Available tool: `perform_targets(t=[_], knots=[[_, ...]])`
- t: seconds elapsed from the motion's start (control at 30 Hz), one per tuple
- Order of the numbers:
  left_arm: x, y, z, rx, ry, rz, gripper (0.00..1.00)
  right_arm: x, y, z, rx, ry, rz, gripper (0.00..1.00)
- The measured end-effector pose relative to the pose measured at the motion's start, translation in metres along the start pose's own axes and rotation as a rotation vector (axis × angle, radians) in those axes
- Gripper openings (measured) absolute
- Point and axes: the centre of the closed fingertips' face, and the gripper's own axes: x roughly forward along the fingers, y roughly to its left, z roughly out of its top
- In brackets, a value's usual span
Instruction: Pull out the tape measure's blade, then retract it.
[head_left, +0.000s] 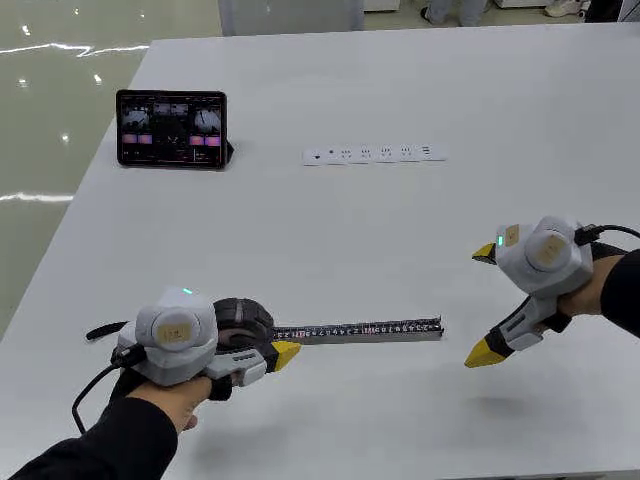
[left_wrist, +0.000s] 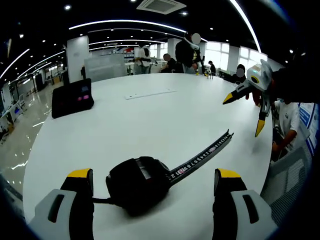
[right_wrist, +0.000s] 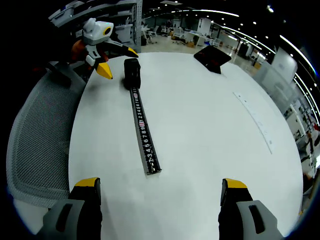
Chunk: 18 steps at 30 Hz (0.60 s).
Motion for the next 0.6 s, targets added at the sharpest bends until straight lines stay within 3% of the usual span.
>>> perform_targets(t=[0.27, 0.33, 0.43, 0.6], knots=[[0.005, 0.002, -0.002, -0.026, -0.022, 0.046, 0.99, 0.014, 0.0, -0.001, -0.071, 0.042, 0.043, 0.99], [0.006, 0.008, -0.001, -0.039, -0.044, 0.08, 0.99, 0.019, -0.005, -0.002, -0.07, 0.044, 0.045, 0.99], [0.005, 0.02, 0.005, -0.041, -0.12, 0.141, 0.99, 0.026, -0.007, -0.005, -0.074, 0.059, 0.054, 0.99], [0.009, 0.019, -0.005, -0.057, -0.105, 0.144, 0.99, 0.036, -0.007, -0.008, -0.087, 0.075, 0.069, 0.99]])
